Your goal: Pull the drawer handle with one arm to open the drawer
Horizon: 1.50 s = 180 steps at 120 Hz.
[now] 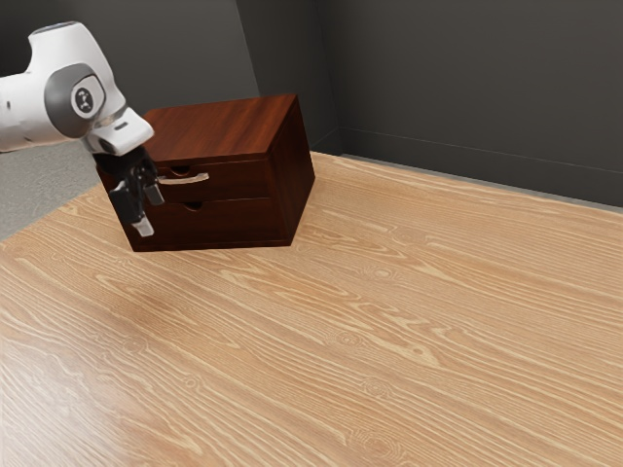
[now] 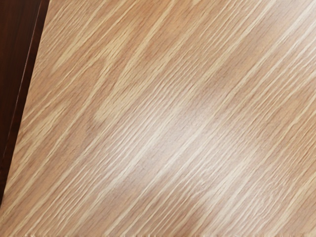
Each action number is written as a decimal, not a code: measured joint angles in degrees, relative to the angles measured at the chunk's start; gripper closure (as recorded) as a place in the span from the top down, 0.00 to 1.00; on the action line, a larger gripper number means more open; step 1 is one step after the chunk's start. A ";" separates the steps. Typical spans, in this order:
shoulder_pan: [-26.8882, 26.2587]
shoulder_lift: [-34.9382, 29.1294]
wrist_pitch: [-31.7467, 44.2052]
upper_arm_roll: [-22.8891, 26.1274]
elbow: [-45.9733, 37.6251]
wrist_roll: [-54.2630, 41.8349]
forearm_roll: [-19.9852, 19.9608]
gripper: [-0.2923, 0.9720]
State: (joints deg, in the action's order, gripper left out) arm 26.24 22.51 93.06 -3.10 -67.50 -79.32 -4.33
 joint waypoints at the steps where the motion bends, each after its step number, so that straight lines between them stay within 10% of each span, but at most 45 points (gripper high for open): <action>1: 0.11 0.11 0.09 0.03 0.16 -0.20 0.00 0.77; 180: 0.74 11.30 13.78 0.22 13.15 -13.70 1.06 0.49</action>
State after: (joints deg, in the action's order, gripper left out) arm 26.98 33.81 106.84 -2.88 -54.35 -93.03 -3.26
